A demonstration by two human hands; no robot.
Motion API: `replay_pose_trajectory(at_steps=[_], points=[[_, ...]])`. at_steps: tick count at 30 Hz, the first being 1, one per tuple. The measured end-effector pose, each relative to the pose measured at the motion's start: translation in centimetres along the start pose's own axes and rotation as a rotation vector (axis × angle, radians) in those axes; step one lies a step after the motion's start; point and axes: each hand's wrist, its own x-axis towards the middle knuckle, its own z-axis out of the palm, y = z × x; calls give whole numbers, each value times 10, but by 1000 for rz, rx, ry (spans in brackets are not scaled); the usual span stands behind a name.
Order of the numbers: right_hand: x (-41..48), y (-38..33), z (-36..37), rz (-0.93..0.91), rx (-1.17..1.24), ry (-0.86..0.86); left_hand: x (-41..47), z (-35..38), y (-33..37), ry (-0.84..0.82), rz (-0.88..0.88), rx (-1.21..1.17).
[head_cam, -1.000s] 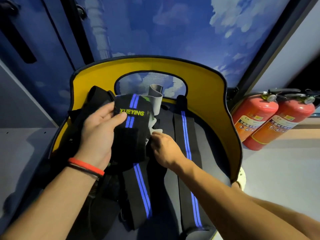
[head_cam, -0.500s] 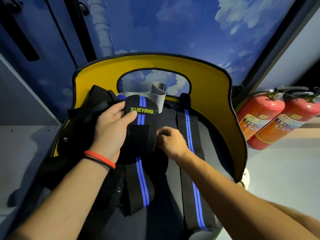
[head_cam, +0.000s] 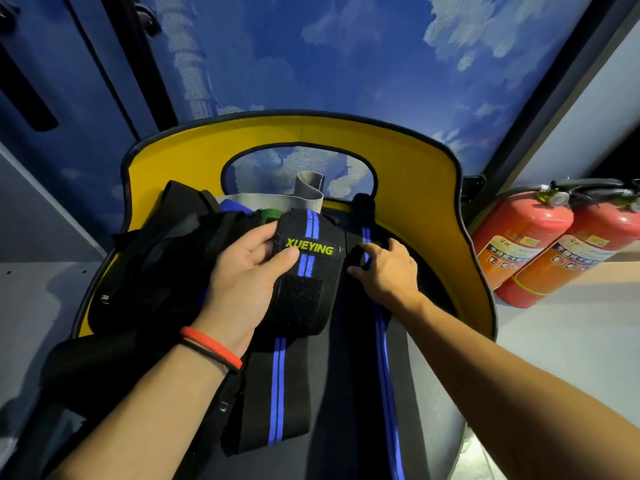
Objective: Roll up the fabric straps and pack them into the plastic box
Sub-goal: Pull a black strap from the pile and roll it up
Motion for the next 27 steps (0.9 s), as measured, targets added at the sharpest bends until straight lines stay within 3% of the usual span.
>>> replay_pose_trajectory(at_steps=[7, 12, 16, 18, 22, 27], points=[[-22, -6, -2, -22, 309, 87, -3, 2, -1, 49, -22, 20], [-44, -9, -17, 174, 727, 163, -14, 7, -5, 68, -88, -12], [-58, -6, -28, 337, 1179, -26, -20, 9, -10, 118, -88, -21], [-69, -4, -36, 304, 1315, -64, -22, 10, -13, 165, -29, 25], [-92, -8, -47, 205, 1348, 36, -27, 15, -20, 244, 77, 168], [-113, -21, -65, 48, 1175, 234, -28, 18, -24, 311, 296, 423]])
